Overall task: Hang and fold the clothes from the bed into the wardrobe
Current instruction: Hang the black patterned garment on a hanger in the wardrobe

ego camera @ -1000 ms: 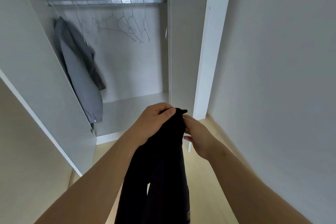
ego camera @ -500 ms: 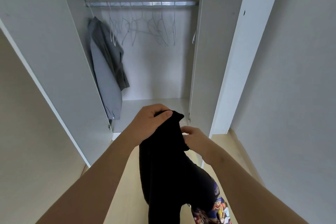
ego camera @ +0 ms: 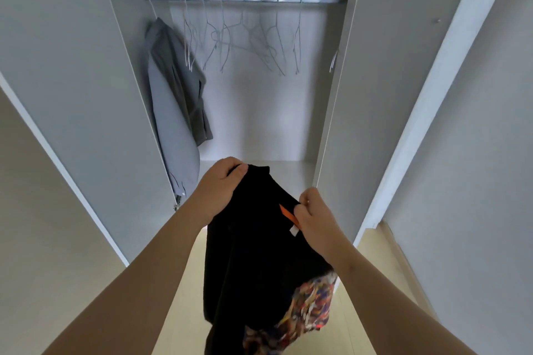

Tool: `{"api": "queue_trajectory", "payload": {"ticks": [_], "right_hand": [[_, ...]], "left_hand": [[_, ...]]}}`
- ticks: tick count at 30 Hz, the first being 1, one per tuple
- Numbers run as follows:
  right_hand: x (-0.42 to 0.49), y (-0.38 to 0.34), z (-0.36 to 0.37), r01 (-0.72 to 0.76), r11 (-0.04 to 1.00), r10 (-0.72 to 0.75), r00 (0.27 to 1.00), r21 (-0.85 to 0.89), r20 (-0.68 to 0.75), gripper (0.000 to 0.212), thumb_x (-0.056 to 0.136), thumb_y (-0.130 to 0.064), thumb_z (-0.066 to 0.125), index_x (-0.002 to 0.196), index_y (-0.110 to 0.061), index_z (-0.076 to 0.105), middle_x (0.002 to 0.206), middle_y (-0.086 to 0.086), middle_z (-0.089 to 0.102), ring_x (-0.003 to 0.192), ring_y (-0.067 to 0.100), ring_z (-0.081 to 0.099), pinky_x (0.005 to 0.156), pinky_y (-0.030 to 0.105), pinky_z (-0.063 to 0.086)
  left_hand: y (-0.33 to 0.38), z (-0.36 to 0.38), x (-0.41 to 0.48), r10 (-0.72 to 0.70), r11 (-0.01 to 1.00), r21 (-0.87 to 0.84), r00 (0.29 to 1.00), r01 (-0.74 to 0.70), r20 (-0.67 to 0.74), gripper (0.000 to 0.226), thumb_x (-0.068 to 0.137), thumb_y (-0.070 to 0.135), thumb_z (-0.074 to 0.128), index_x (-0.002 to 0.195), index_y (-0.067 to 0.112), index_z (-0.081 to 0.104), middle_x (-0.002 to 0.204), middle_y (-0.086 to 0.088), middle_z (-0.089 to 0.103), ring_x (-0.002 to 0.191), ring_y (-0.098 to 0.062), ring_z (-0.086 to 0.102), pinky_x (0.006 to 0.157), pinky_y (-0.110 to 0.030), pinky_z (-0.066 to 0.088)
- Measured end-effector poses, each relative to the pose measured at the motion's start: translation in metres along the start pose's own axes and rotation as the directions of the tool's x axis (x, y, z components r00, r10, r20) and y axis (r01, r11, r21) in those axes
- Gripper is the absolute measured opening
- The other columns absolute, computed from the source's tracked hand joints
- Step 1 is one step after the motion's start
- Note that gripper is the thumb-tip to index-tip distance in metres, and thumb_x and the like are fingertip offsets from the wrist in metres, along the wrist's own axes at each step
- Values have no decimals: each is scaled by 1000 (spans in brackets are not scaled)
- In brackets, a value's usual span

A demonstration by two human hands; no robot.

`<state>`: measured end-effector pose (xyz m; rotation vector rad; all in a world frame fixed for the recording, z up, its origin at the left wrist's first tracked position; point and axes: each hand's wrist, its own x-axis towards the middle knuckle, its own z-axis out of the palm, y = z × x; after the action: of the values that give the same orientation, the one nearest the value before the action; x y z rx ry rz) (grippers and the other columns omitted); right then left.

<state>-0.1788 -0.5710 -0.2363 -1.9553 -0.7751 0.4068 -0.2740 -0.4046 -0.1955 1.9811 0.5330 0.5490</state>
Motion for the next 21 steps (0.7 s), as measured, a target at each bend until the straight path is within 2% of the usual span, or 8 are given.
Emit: {"api": "queue_trajectory", "payload": {"ticks": [5,7,9,11,14,19,20,21], "right_hand": [[74,-21,29,-2,1000,3,998,22,-58,19,93,-8,35,78,-20,33,62,-5,38,41,0,32,38,11,28],[111,-36,50,13,1000,-12,999,13,-39,21,95,-11,33,78,-23,32,62,-5,39,39,0,35,39,9,31],[137,-51,68,39,999,-39,999,-7,-28,21,97,-15,32,79,-26,32,64,-6,43,44,-1,42,42,5,34],[167,-66,88,65,998,-65,998,0,18,18,99,-20,32,82,-27,33,70,-4,48,56,3,46,45,7,36],[205,-80,110,69,997,-70,997,20,28,17,99,-22,34,83,-28,35,71,-3,50,57,6,45,44,10,35],[254,-87,135,66,996,-67,998,62,13,15,98,-20,36,83,-23,37,68,-3,47,56,7,42,50,15,32],[264,-89,139,64,995,-65,998,74,10,16,98,-20,36,83,-23,38,69,-3,48,56,7,42,50,15,33],[274,-91,141,60,995,-61,998,84,8,16,98,-20,36,83,-23,38,70,-2,48,57,8,43,51,16,33]], "left_hand": [[-37,-23,63,-60,998,20,997,59,53,27,100,23,32,77,23,46,73,6,48,70,-5,47,65,-18,35],[-54,-48,91,-67,998,15,997,67,23,27,99,19,34,74,22,44,70,6,45,66,-6,45,66,-21,34],[-63,-67,111,-76,997,34,996,75,43,25,96,35,42,73,25,44,67,8,47,64,-7,48,66,-22,36],[-72,-90,135,-83,979,191,995,70,58,26,86,55,49,75,32,47,69,10,53,65,-7,53,63,-22,39],[-88,-115,165,-56,852,523,998,27,39,22,78,51,59,72,37,44,68,13,53,63,-4,52,59,-22,38],[-120,-147,195,-3,627,756,972,186,-236,14,83,30,50,72,25,43,72,9,44,63,-10,46,52,-21,31],[-125,-154,201,-18,622,748,960,231,-281,10,85,28,49,77,23,47,76,6,44,65,-12,47,52,-22,32],[-128,-158,209,-72,692,663,942,284,-328,7,88,25,48,83,22,53,80,4,48,67,-15,51,53,-23,37]]}}
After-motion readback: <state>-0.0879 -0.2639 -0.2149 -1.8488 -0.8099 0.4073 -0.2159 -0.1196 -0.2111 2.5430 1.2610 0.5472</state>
